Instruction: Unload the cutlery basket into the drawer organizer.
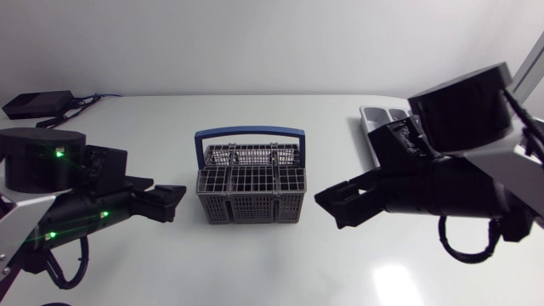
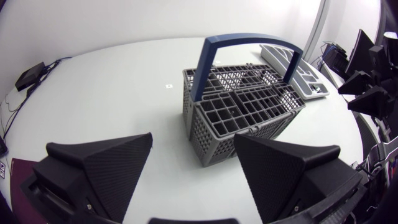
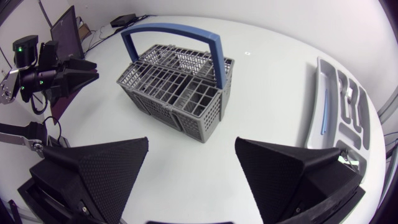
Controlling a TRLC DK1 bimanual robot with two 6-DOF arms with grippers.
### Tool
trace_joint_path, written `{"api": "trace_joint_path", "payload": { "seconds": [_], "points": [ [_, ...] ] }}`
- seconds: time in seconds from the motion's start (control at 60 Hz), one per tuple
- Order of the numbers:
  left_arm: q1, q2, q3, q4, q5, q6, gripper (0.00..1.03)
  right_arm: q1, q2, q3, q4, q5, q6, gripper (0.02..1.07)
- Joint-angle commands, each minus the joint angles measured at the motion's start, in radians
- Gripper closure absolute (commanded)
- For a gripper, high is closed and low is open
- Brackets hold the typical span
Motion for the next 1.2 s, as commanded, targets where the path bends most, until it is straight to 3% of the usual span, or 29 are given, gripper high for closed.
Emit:
{"api": "trace_joint_path", "payload": {
  "seconds": [0.0, 0.233, 0.483, 0.883, 1.183],
  "points": [
    [0.041, -0.057, 0.006, -0.024, 0.002, 0.023, 0.12, -0.012, -0.073, -0.039, -0.018, 0.043, -0.03, 0.07],
    [0.14, -0.232, -0.03, -0.126, 0.002, 0.075, 0.12, -0.176, -0.22, -0.112, -0.049, 0.075, -0.094, 0.07],
    [0.251, -0.359, -0.096, -0.141, 0.0, 0.138, 0.12, -0.429, -0.347, -0.168, -0.064, 0.074, -0.186, 0.07],
    [0.308, -0.594, -0.285, 0.018, 0.01, 0.123, 0.12, -0.581, -0.553, -0.332, -0.003, 0.095, -0.243, 0.07],
    [0.349, -0.766, -0.424, 0.137, 0.017, 0.112, 0.12, -0.595, -0.698, -0.481, 0.166, 0.085, -0.222, 0.07]
  ]
}}
